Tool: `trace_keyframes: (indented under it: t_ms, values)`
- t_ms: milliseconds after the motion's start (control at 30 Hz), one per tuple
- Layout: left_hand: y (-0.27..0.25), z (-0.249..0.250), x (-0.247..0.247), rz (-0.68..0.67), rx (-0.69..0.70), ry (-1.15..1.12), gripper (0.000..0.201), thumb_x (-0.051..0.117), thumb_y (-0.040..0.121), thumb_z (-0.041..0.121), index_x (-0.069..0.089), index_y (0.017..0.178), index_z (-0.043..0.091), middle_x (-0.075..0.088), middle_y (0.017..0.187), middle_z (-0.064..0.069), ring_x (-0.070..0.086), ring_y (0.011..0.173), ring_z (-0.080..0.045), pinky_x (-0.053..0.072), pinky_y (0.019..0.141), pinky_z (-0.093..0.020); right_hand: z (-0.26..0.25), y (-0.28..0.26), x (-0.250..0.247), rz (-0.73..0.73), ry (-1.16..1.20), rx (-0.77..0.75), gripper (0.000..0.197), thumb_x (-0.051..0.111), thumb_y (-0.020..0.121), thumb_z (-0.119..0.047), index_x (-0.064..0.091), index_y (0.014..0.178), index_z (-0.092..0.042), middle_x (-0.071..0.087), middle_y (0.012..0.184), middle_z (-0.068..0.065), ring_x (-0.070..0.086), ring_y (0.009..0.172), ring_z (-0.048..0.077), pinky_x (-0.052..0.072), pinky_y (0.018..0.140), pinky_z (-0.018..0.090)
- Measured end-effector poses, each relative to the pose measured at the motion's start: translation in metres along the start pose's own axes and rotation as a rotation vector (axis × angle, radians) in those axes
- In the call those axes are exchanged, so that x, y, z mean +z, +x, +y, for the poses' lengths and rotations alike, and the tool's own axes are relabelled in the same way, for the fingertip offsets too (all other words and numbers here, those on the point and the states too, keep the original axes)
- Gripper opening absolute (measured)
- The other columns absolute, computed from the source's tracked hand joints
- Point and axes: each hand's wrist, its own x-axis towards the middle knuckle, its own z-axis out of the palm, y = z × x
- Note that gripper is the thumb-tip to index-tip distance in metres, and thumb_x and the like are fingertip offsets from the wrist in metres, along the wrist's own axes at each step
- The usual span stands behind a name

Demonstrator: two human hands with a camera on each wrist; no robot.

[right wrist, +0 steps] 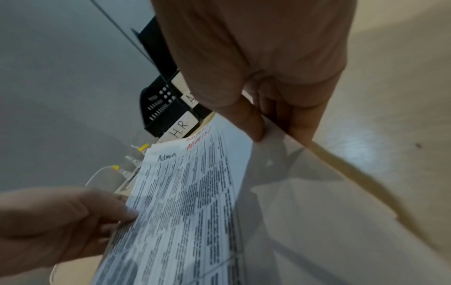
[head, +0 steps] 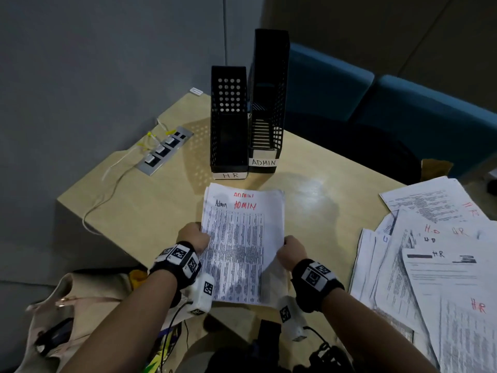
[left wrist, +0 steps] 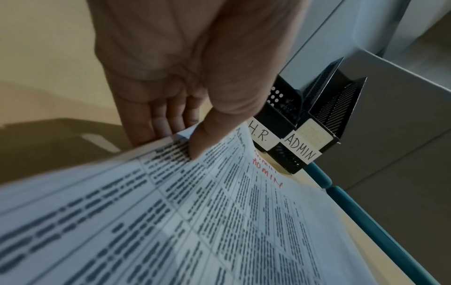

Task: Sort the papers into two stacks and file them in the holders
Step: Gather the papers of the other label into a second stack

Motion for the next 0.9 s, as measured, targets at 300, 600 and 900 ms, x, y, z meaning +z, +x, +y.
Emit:
trace_keyframes:
  t_ms: [300, 600, 900]
  values:
    - [-0.005, 0.036, 0.011, 0.250, 0.054, 0.092, 0.059, 0.064, 0.080, 0.009, 0.037, 0.132, 0.014, 0.039, 0.136, -0.014, 0.039, 0.125, -0.034, 0.033, 0.105, -0.048, 0.001, -0.007, -0.021, 0.024, -0.070, -0.021, 0.036, 0.045, 0.096, -0.014, 0.044, 0.129, -0.001, 0.057, 0.126, 0.019, 0.058, 0.111, 0.033, 0.048, 0.086, 0.035]
    - [-0.042, 0.147, 0.094, -0.027, 0.561, 0.473, 0.047, 0.057, 0.085, 0.021, 0.044, 0.130, 0.016, 0.034, 0.138, -0.010, 0.037, 0.126, -0.032, 0.036, 0.100, -0.042, 0.104, -0.040, -0.108, 0.327, -0.221, -0.012, 0.039, 0.048, 0.091, -0.018, 0.048, 0.131, -0.014, 0.056, 0.126, 0.009, 0.052, 0.116, 0.027, 0.044, 0.090, 0.035]
    - [-0.092, 0.196, 0.208, -0.493, 0.444, 0.414, 0.044, 0.063, 0.088, 0.024, 0.046, 0.126, 0.009, 0.052, 0.126, -0.009, 0.054, 0.113, -0.026, 0.044, 0.084, -0.030, 0.259, -0.085, -0.143, 0.285, -0.321, 0.437, 0.099, 0.060, 0.082, -0.055, -0.002, 0.153, -0.023, -0.007, 0.162, 0.007, 0.002, 0.149, 0.035, 0.021, 0.112, 0.062]
